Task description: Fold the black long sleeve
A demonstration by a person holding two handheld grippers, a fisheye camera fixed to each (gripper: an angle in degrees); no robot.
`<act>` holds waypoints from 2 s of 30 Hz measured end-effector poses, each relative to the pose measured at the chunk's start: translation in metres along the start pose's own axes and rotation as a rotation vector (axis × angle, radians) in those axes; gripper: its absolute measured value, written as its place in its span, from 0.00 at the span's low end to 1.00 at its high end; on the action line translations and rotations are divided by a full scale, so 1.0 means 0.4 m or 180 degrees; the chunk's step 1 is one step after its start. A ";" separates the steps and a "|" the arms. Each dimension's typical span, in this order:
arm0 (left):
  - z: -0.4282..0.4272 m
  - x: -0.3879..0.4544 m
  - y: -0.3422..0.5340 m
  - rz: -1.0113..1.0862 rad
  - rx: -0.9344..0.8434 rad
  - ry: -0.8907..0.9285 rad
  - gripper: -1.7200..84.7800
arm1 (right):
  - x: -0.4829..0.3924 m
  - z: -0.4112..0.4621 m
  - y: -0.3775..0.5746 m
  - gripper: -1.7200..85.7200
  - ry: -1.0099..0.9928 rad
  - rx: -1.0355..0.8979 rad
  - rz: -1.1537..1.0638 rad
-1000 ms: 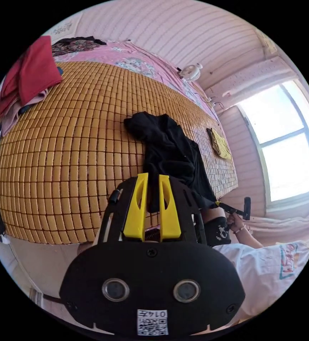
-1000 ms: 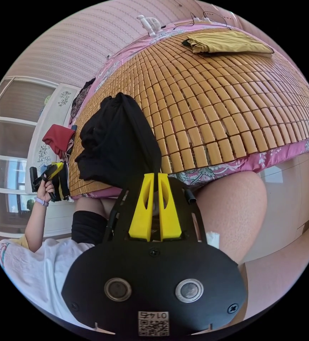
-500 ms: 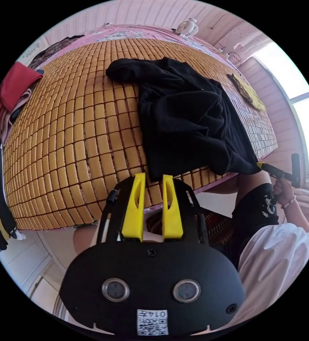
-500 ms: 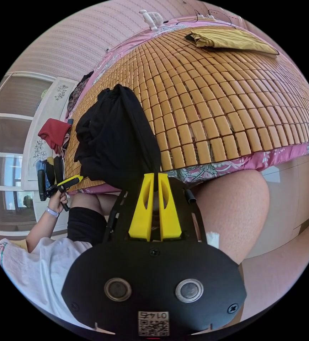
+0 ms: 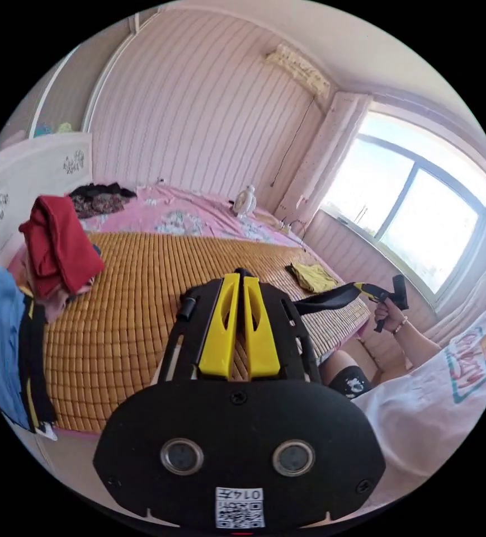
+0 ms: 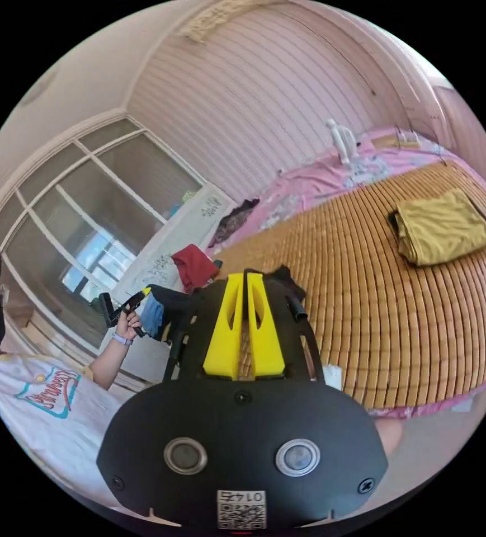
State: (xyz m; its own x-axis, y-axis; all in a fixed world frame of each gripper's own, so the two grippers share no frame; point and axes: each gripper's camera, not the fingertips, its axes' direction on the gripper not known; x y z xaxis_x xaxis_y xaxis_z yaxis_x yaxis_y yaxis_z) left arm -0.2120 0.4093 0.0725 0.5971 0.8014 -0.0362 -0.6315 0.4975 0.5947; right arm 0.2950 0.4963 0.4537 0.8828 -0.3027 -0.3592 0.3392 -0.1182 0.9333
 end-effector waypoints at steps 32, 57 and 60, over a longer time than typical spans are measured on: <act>-0.892 0.366 -0.264 0.0773 0.2241 -0.0276 0.01 | -0.991 -0.486 -0.370 0.02 0.0057 0.1076 -0.2580; -0.134 -0.070 -0.176 0.0208 0.0400 -0.0487 0.01 | -0.329 0.142 -0.420 0.02 0.0669 0.0248 -0.1409; 0.040 -0.162 0.003 -0.0088 -0.0252 -0.0419 0.01 | -0.102 0.296 -0.263 0.03 0.0708 -0.0351 -0.0695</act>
State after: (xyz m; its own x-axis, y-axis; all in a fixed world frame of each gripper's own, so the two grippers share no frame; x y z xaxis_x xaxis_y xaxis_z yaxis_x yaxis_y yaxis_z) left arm -0.2437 0.3526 0.0882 0.6711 0.7392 0.0570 -0.6479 0.5475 0.5296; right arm 0.1849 0.4090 0.3699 0.8305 -0.0661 -0.5531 0.5508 -0.0506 0.8331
